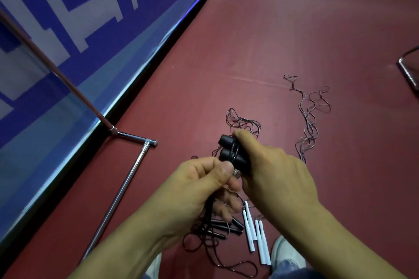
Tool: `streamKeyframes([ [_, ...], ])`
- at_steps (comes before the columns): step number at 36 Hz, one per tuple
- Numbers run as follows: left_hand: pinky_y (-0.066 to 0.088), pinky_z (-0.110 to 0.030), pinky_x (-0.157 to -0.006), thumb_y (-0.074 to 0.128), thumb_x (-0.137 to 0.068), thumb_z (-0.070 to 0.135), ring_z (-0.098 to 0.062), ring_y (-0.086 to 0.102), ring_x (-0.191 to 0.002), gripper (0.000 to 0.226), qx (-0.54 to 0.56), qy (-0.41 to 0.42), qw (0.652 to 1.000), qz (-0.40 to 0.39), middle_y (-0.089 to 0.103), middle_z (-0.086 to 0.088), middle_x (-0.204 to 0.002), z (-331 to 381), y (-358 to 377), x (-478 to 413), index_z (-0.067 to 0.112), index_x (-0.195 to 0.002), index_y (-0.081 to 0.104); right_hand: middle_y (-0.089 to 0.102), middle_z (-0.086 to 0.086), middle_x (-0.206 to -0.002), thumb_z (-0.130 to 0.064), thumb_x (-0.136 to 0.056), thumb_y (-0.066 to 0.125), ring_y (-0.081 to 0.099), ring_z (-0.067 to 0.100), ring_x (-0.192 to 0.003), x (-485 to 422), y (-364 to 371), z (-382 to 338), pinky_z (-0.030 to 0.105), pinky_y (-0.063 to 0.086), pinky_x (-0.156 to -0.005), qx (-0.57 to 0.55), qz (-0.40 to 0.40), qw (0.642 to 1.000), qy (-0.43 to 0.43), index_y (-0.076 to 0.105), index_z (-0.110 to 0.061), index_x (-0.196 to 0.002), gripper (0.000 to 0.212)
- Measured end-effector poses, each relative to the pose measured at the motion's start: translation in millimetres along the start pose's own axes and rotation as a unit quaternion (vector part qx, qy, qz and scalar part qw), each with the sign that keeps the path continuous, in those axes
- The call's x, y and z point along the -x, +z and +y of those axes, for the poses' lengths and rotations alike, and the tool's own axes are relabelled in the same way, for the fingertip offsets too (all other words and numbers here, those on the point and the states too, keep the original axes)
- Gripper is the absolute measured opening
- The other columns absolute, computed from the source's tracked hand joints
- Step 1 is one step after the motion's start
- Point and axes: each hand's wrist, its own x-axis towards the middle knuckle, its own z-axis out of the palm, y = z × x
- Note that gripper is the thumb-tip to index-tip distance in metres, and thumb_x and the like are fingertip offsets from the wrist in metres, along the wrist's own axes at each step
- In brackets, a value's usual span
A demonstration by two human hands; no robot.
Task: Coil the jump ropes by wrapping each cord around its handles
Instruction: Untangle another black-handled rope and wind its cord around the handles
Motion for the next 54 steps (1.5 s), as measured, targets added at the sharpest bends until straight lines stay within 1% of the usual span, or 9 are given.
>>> streamKeyframes([
  [4, 0.029, -0.022, -0.043, 0.058, -0.096, 0.027, -0.012, 0.037, -0.039, 0.022, -0.041, 0.014, 0.999, 0.009, 0.054, -0.012, -0.055, 7, 2, 4, 0.007, -0.087, 0.060, 0.054, -0.001, -0.079, -0.029, -0.092, 0.054, 0.050, 0.035, -0.067, 0, -1, 7, 0.035, 0.031, -0.054, 0.037, -0.003, 0.999, 0.014, 0.030, -0.040, -0.128, 0.044],
  [8, 0.027, -0.019, -0.045, 0.056, -0.100, 0.022, -0.009, 0.028, -0.046, 0.023, -0.122, 0.038, 0.988, 0.082, 0.037, 0.004, -0.051, 8, -1, 5, 0.010, -0.095, 0.075, 0.035, -0.004, -0.066, -0.024, -0.093, 0.052, 0.038, 0.030, -0.057, -1, 3, 11, 0.036, 0.021, -0.047, 0.061, -0.032, 0.997, 0.024, 0.030, -0.034, -0.114, 0.032],
  [13, 0.045, -0.018, -0.059, 0.076, -0.087, 0.027, -0.003, 0.062, -0.057, 0.011, -0.269, 0.106, 0.939, 0.187, 0.072, 0.010, -0.067, 20, -2, 9, 0.027, -0.096, 0.070, 0.036, -0.004, -0.070, -0.023, -0.095, 0.049, 0.041, 0.031, -0.059, 0, 8, 10, 0.037, 0.027, -0.050, 0.073, -0.062, 0.995, 0.030, 0.027, -0.027, -0.111, 0.027],
  [17, 0.045, -0.006, -0.061, 0.076, -0.087, 0.020, -0.004, 0.069, -0.075, 0.010, -0.314, 0.152, 0.900, 0.263, 0.075, 0.015, -0.077, 28, -7, 9, 0.030, -0.089, 0.079, 0.049, -0.003, -0.076, -0.022, -0.095, 0.050, 0.046, 0.035, -0.066, 4, 11, 4, 0.038, 0.036, -0.057, 0.039, -0.059, 0.998, 0.006, 0.023, -0.033, -0.119, 0.037],
  [31, 0.043, -0.005, -0.058, 0.067, -0.093, 0.008, 0.009, 0.064, -0.060, 0.024, -0.256, 0.173, 0.921, 0.237, 0.069, 0.021, -0.060, 19, 8, 17, 0.027, -0.091, 0.082, 0.052, -0.003, -0.084, -0.023, -0.095, 0.049, 0.043, 0.032, -0.070, 6, 17, -4, 0.037, 0.031, -0.056, 0.038, -0.065, 0.997, -0.028, 0.028, -0.041, -0.124, 0.040],
  [34, 0.033, -0.007, -0.044, 0.065, -0.094, 0.008, 0.002, 0.043, -0.037, 0.023, -0.181, 0.152, 0.939, 0.251, 0.048, 0.017, -0.041, 8, 13, 17, 0.024, -0.094, 0.082, 0.058, -0.002, -0.086, -0.024, -0.095, 0.049, 0.045, 0.032, -0.070, 5, 17, -3, 0.037, 0.032, -0.056, 0.035, -0.059, 0.997, -0.023, 0.030, -0.042, -0.125, 0.039],
  [38, 0.024, -0.017, -0.042, 0.062, -0.094, 0.007, -0.009, 0.022, -0.038, 0.022, 0.042, 0.088, 0.960, 0.262, 0.028, -0.001, -0.046, -8, 28, 14, 0.017, -0.099, 0.081, 0.053, -0.001, -0.083, -0.023, -0.095, 0.049, 0.048, 0.034, -0.069, 2, 20, -3, 0.037, 0.033, -0.055, 0.045, -0.054, 0.997, -0.009, 0.030, -0.041, -0.126, 0.040],
  [47, 0.020, -0.020, -0.042, 0.059, -0.091, 0.006, -0.015, 0.029, -0.034, 0.012, 0.162, 0.066, 0.960, 0.217, 0.051, -0.019, -0.051, -15, 40, 15, -0.005, -0.094, 0.062, 0.036, -0.002, -0.070, -0.019, -0.094, 0.050, 0.042, 0.037, -0.069, -4, 15, -5, 0.038, 0.032, -0.059, 0.034, -0.049, 0.998, 0.022, 0.020, -0.031, -0.101, 0.033],
  [54, 0.032, -0.032, -0.056, 0.066, -0.079, 0.025, -0.021, 0.042, -0.046, 0.011, 0.077, 0.080, 0.985, 0.136, 0.061, -0.021, -0.064, -15, 26, 15, 0.015, -0.074, 0.063, 0.043, -0.004, -0.069, -0.023, -0.086, 0.052, 0.043, 0.037, -0.069, -5, 5, -1, 0.037, 0.037, -0.060, -0.025, -0.039, 0.998, 0.035, 0.028, -0.029, -0.097, 0.027],
])
